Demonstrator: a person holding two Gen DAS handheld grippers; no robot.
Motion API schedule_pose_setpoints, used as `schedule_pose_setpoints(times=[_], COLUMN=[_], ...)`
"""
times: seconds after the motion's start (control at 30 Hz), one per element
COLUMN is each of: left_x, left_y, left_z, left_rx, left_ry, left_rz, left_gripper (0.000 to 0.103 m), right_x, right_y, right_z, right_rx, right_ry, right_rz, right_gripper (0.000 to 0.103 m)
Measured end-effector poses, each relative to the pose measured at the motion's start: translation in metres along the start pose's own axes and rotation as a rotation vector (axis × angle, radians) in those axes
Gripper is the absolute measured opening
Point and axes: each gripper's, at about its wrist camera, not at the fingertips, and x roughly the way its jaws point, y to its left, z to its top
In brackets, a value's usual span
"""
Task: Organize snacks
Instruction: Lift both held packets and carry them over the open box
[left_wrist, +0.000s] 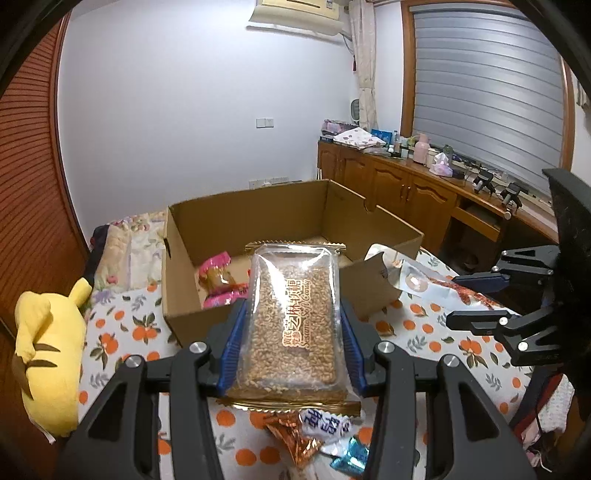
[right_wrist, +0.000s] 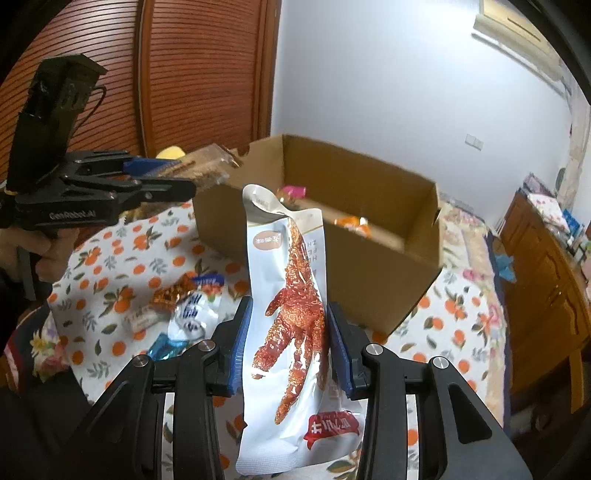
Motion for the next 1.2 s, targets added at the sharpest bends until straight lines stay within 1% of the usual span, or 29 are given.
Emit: schedule_pose_setpoints(times=[0.17,0.47,0.77,0.97,1.2], left_x=[0.011,0.033,0.059,0.072,0.085], left_y=[0.005,0.022,0.031,0.033,0.037], left_z=[0.012,0.026,0.029,0.037,0.041], left_rx=[0.005,-0.021,-0.035,-0.034,-0.049], left_ry=[-0.004,0.026,0.067,0.089,0.108], left_rz=[0.021,0.046,0.067,0.075,0.094], left_gripper=[0.046,0.046,0.046,0.047,0.049], right_x=[0.000,0.013,0.034,0.049,0.063], right_y=[-0.006,-0.021,-0.036,-0.042,-0.052], right_z=[0.017,0.046,0.057,0.065,0.071], right_rx=[-0.004,-0.001,0.025,0.013,0.022], right_ry=[-0.019,-0.026,0.003,0.042,0.063], right_rz=[-0.023,-0.047,-0.052,-0.074,-0.085], right_gripper=[0.039,0.040,0.040,0.040,0.040])
